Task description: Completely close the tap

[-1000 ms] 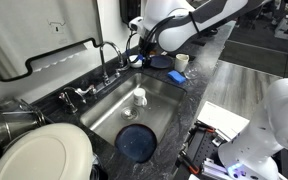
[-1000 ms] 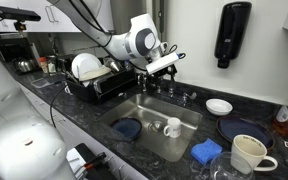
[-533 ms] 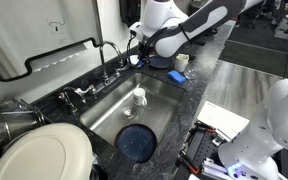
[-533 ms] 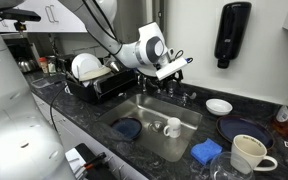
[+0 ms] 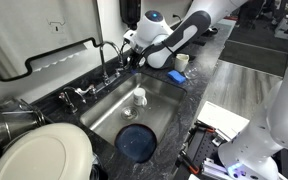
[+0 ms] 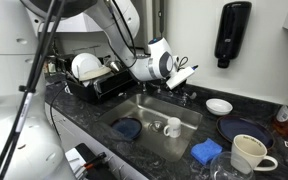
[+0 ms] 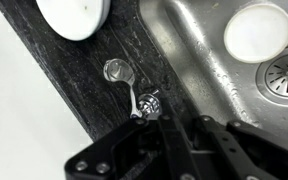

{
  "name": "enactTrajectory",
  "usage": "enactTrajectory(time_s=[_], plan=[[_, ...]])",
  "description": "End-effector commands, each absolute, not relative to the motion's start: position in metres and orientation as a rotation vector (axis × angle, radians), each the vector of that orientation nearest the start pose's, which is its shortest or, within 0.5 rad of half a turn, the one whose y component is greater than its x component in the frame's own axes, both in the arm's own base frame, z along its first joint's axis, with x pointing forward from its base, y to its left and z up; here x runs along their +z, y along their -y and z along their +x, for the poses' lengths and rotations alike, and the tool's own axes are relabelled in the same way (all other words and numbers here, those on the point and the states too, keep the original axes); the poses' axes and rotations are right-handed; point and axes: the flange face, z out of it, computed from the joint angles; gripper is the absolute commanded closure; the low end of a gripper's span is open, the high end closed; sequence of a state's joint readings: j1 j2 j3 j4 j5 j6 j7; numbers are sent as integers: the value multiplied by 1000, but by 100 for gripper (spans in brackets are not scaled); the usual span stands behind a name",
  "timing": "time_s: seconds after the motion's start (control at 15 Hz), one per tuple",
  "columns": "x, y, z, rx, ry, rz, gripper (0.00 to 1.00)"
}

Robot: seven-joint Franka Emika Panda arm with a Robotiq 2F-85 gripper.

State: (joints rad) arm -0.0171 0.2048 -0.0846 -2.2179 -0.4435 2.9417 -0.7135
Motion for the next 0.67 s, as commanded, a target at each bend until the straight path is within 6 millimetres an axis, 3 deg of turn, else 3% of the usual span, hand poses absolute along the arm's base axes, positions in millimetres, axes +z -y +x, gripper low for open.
enactTrajectory(time_s=[0.0, 0.27, 0.6], plan=[[332, 51, 610, -682, 1837, -3027, 100], [329, 71, 625, -665, 1878, -3050, 100], [319, 74, 639, -634, 1886, -3081, 100]])
